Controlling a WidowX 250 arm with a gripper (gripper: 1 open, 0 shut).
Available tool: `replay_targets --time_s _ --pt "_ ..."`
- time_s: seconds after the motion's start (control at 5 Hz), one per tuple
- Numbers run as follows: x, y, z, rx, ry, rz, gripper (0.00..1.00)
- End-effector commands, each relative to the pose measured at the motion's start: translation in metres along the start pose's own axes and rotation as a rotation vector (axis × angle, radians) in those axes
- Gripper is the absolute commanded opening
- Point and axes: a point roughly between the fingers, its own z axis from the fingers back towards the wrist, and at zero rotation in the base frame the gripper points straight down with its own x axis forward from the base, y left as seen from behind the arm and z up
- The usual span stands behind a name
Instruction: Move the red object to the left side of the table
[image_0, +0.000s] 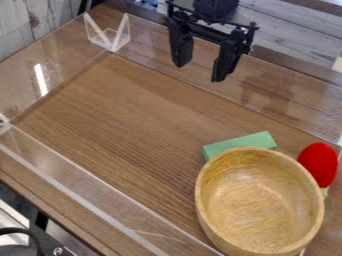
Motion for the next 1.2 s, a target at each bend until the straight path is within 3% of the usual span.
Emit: replay_targets --time_s 0.0,0.2,0.6,1.0 --pt "0.0 -0.028 -0.015 -0.005 0.03 -0.025 1.0" --pt "0.003 -0.068 -0.022 -0.007 0.025 -0.163 1.0" --pt "0.017 -0.147 -0.038 -0.017 -0.001 -0.312 1.0" --pt "0.016 -0.154 -0.044 -0.025 0.001 -0.362 1.0"
